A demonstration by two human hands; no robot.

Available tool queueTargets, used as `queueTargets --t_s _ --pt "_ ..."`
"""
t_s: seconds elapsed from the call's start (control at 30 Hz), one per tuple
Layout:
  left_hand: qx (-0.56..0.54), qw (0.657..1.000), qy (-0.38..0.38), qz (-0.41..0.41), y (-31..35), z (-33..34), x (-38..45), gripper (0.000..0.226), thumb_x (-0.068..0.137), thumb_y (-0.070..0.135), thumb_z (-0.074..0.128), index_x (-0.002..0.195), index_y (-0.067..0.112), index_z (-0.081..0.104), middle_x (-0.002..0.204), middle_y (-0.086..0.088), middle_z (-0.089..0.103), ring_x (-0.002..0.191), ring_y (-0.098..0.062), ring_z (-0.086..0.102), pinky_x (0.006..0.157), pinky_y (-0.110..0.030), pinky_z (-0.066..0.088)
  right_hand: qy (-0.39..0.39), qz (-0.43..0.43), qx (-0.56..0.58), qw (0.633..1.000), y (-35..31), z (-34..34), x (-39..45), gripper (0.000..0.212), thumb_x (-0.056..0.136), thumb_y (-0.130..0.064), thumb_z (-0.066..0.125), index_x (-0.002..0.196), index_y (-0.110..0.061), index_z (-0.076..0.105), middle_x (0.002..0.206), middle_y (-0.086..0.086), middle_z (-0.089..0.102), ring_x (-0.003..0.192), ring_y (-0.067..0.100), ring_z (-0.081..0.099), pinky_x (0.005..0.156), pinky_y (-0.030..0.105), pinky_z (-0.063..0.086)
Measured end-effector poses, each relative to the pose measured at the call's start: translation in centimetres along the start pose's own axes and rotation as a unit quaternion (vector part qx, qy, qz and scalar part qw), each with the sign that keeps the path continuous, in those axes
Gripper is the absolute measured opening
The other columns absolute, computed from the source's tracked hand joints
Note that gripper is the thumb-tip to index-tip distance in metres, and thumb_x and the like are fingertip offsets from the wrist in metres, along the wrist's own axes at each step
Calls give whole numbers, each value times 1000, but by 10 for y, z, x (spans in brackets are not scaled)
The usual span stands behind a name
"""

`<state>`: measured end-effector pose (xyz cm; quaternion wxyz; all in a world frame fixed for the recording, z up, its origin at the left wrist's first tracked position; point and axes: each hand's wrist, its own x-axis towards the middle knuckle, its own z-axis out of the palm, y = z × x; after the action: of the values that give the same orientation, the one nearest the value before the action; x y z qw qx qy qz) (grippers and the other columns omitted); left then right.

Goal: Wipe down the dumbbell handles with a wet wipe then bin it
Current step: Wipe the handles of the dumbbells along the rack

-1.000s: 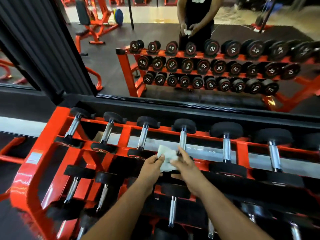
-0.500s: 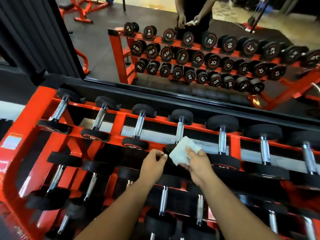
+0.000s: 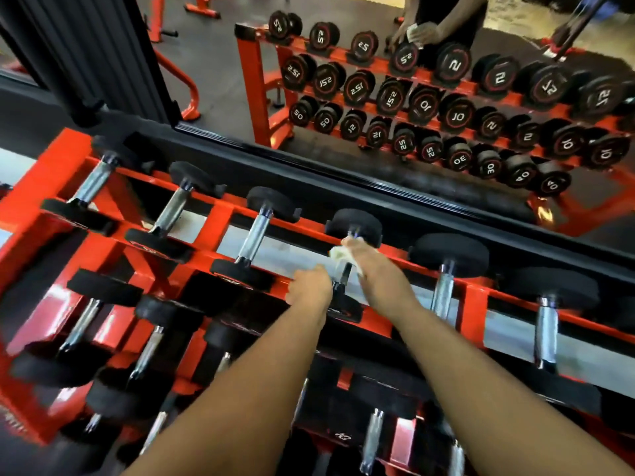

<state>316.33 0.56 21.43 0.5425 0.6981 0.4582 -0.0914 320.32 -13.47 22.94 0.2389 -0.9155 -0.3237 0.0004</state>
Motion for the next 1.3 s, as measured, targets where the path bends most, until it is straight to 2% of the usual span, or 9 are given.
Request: queueTargets --t_s 0.13,0.33,0.5,0.67,0.8,0.97,1.07,1.2,1.3 --pt "-15 996 75 -36 0 17 10 51 105 37 30 142 9 50 146 -17 53 134 -38 48 111 -42 33 -215 -196 -218 932 30 11 3 65 92 -12 25 157 -20 30 166 3 19 154 26 10 123 56 7" --pt "-62 982 176 13 -5 29 7 44 100 40 37 135 20 55 140 -12 56 127 -38 48 101 -46 37 -218 -377 -307 846 56 5 33 54 99 -22 31 153 -18 37 160 7 34 151 27 25 122 59 7" --pt "-57 979 191 33 -8 30 10 38 99 42 37 126 23 57 132 -9 62 123 -35 52 100 -47 40 -263 -415 -389 779 28 9 53 50 104 -22 37 153 -18 36 165 6 23 154 26 7 119 51 -16" --pt "-73 977 196 37 -10 31 12 34 100 43 36 120 26 58 125 -7 65 119 -33 54 98 -48 42 -234 -401 -354 812 38 -1 35 58 98 -17 30 156 -15 29 163 9 26 153 28 15 124 53 1" --pt "-69 977 198 41 -8 31 10 35 101 41 34 123 26 56 126 -7 65 120 -33 53 100 -48 41 -194 -439 -347 806 40 3 35 49 91 -16 48 139 -13 57 144 9 56 140 31 45 118 60 24" --pt "-59 980 186 38 -8 29 10 36 101 42 33 126 27 54 128 -8 64 121 -33 52 102 -49 41 -202 -422 -346 813 35 24 53 48 85 -31 69 132 -22 64 140 4 59 137 28 46 122 56 8" --pt "-62 979 186 47 -8 29 8 40 100 42 34 130 27 54 128 -6 63 121 -29 53 101 -49 40 -166 -412 -339 829 51 21 38 56 92 -26 52 147 -16 47 153 11 44 147 32 31 123 52 -8" --pt "-45 981 184 44 -6 28 7 42 100 44 33 133 27 53 132 -6 60 122 -29 52 100 -49 38 -122 -437 -369 811 54 14 30 53 96 -21 35 148 -14 41 159 14 31 149 32 18 120 52 -7" --pt "-23 983 179 37 -3 27 6 44 100 44 32 137 29 51 138 -6 56 125 -29 50 102 -51 37 -169 -439 -384 794 43 21 46 53 95 -27 49 147 -20 47 157 11 39 149 33 26 122 52 -11"
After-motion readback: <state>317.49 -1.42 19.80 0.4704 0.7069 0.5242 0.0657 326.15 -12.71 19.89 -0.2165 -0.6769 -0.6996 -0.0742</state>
